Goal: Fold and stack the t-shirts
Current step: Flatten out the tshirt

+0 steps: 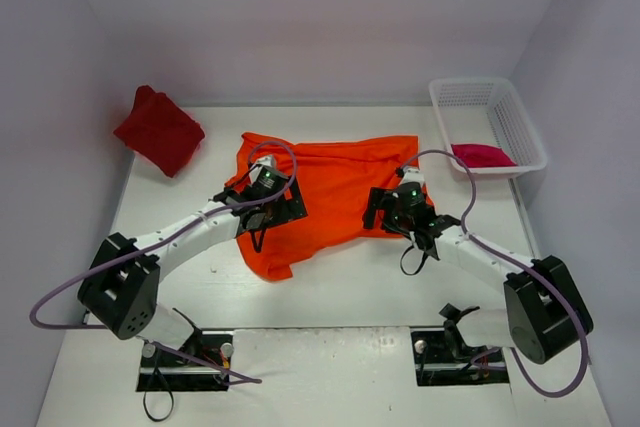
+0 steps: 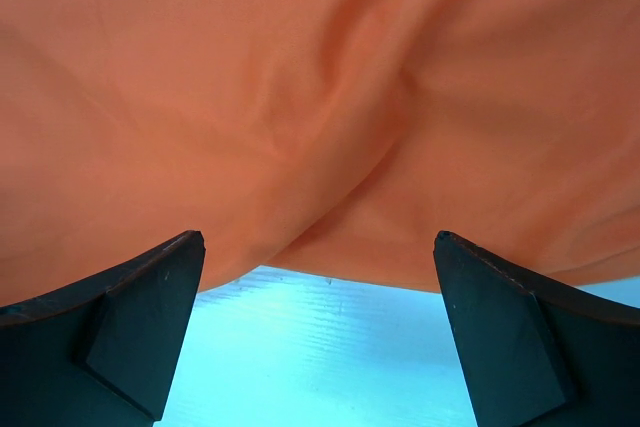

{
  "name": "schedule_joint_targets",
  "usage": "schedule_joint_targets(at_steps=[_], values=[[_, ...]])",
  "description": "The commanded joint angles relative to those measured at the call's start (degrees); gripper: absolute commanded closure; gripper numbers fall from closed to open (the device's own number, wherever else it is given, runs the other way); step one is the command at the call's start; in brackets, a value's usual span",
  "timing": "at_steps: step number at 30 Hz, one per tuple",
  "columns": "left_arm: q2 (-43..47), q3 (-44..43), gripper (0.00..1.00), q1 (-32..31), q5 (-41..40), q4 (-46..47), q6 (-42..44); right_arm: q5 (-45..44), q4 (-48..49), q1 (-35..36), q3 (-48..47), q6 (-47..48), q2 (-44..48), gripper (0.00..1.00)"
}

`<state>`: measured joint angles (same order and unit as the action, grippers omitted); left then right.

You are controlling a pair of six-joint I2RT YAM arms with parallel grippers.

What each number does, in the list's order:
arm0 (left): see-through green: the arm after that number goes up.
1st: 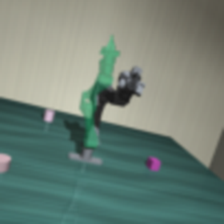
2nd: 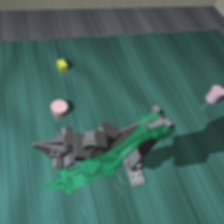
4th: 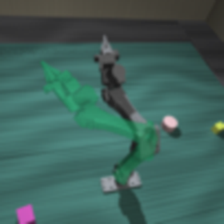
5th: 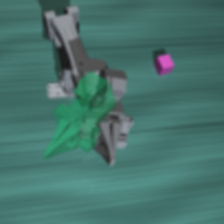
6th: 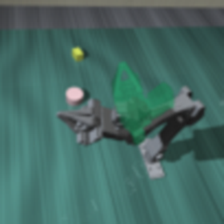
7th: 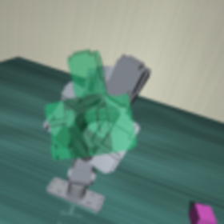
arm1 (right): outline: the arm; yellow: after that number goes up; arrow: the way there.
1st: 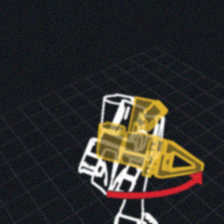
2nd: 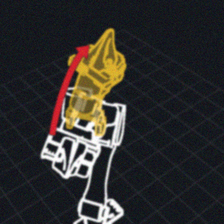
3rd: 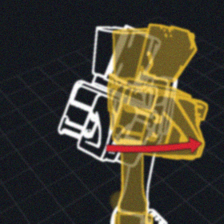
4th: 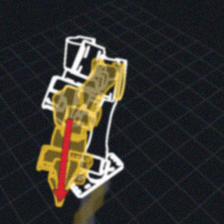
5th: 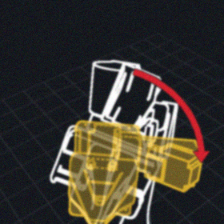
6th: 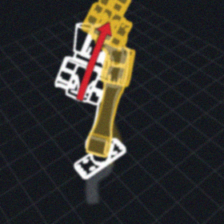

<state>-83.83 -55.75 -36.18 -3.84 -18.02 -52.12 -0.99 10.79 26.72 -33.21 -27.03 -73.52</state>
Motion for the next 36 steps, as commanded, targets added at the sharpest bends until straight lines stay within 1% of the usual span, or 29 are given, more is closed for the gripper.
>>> schedule_joint_targets(at_steps=[1, 7, 22, 30, 36], values=[[0.07, -0.33, 0.13, -0.03, -0.12, 2.55, -1.14, 0.38, 5.82, 0.26, 0.52, -1.01, -0.84, 0.05], [-1.68, 0.81, 0.13, -0.03, 0.76, 4.48, -1.93, 2.22, 7.32, 0.35, 1.22, -1.19, -3.12, 0.05], [-5.55, 3.45, 0.13, -0.03, 2.60, 7.82, -3.43, 3.98, 9.08, 0.70, 2.89, -3.47, -4.71, 0.06], [-5.55, 4.33, 0.13, -0.03, 2.96, 7.30, -3.43, 2.05, 7.76, 3.34, 3.41, -6.19, -4.18, 0.06], [-5.11, 6.26, 0.13, -0.03, 3.66, 6.95, -3.60, -1.55, 4.87, 7.46, 4.03, -8.74, -3.30, 0.05]])
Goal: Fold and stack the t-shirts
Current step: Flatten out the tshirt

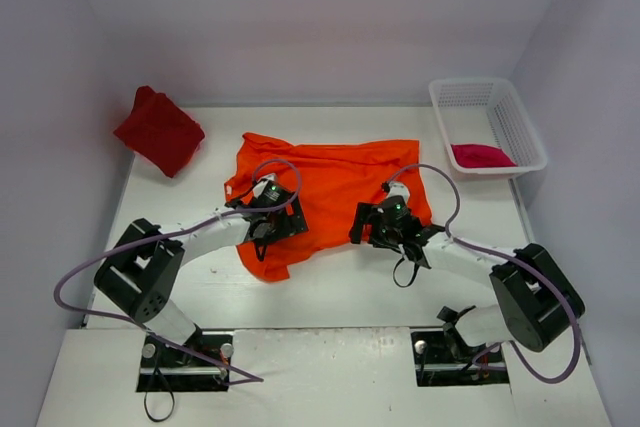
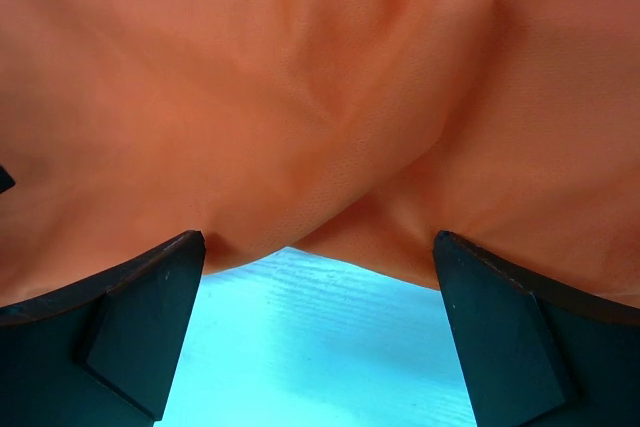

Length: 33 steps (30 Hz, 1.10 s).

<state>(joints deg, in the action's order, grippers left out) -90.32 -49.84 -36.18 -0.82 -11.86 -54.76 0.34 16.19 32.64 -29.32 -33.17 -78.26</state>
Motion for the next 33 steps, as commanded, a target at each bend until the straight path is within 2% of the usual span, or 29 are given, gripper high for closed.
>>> schedule_joint_targets(at_steps=[1, 9, 20, 33], values=[[1.38, 0.45, 0.13, -0.03, 0.82, 0.70, -0.96, -2.97, -0.89, 1.98, 0.32, -2.95, 1.88, 0.05], [2.43, 2.12, 0.13, -0.03, 0.82, -0.36, -1.14, -5.96, -5.02, 5.50, 0.49, -4.27, 3.81, 0.05], [8.14, 6.77, 0.13, -0.03, 0.64, -3.08, -1.66, -7.54, -9.24, 9.10, 2.25, -8.40, 8.03, 0.05], [23.33, 11.69, 0.13, -0.03, -2.43, -13.01, -2.37, -12.11, -15.92, 18.85, 2.95, -16.48, 14.09, 0.05]])
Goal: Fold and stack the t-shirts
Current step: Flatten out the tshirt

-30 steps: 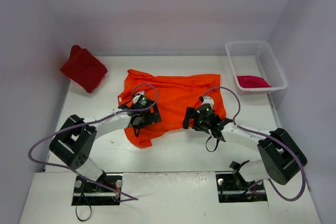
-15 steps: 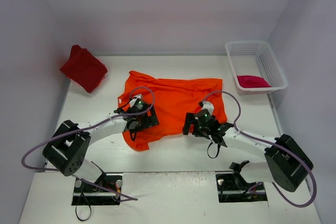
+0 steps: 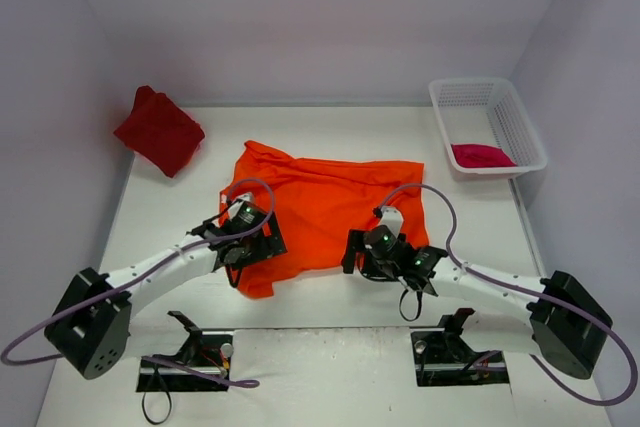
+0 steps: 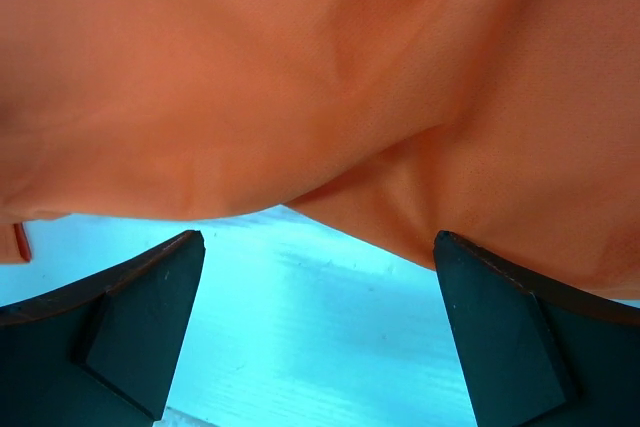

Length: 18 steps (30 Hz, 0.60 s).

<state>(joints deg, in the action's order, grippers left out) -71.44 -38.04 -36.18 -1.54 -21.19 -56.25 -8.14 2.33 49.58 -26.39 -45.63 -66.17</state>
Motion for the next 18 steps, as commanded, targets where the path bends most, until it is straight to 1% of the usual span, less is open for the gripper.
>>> schedule_joint_targets(at_steps=[1, 5, 9, 14, 18], values=[[5.25, 0.07, 0.13, -0.11, -1.71, -4.03, -1.05, -3.98, -2.06, 2.62, 0.11, -4.55, 2.19, 0.05], [8.33, 1.39, 0.13, -0.03, -2.06, -4.83, -1.67, -5.39, -4.70, 6.57, -0.15, -7.45, 2.98, 0.05], [7.46, 1.83, 0.13, -0.03, -1.71, -3.60, -1.93, -7.50, -6.19, 8.51, -2.16, -8.60, 2.80, 0.04], [5.79, 0.34, 0.13, -0.11, -1.62, -2.54, -1.41, -10.57, -9.53, 8.95, -5.42, -8.34, 2.19, 0.03], [5.26, -0.37, 0.13, -0.11, -1.80, -2.37, -0.97, -14.27, -14.44, 8.87, -9.45, -7.73, 2.45, 0.02]])
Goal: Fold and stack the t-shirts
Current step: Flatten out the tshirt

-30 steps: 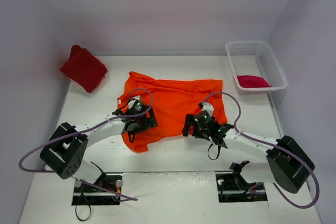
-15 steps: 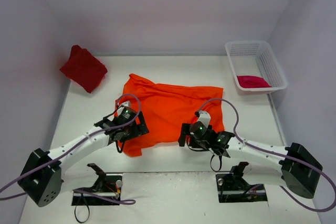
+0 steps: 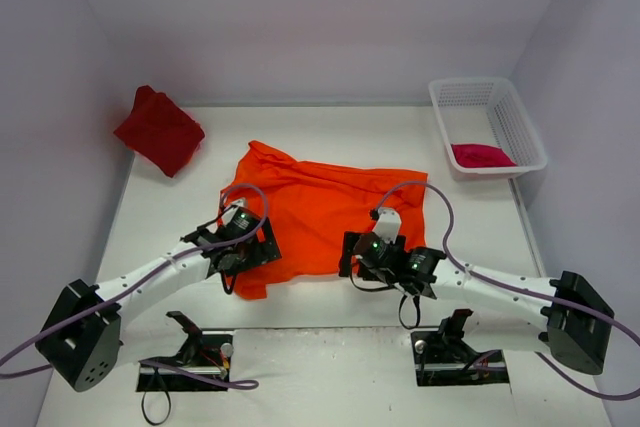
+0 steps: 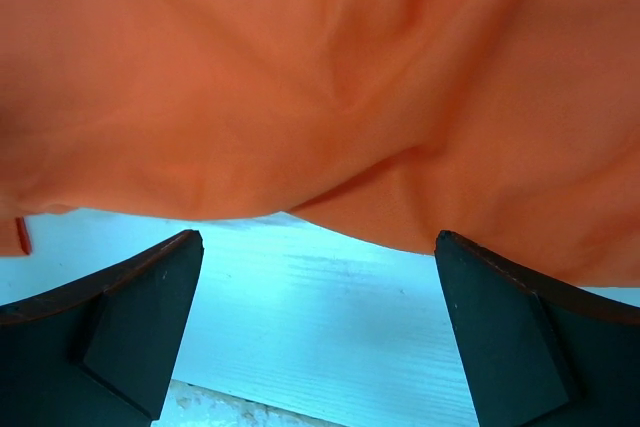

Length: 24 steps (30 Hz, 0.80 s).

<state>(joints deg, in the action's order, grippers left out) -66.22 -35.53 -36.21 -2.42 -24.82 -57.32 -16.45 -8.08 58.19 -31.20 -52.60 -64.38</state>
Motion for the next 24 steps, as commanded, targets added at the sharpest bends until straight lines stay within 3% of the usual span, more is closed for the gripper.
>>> schedule_joint_targets(at_steps=[1, 24], values=[[-0.23, -2.88, 0.13, -0.01, -0.92, 1.61, 0.10, -6.83, -4.66, 0.25, -5.27, -0.75, 0.66, 0.02], [-10.60, -6.66, 0.13, 0.08, -0.75, 7.86, 0.37, -7.19, -6.60, 0.69, -3.34, -4.71, -1.36, 0.01]])
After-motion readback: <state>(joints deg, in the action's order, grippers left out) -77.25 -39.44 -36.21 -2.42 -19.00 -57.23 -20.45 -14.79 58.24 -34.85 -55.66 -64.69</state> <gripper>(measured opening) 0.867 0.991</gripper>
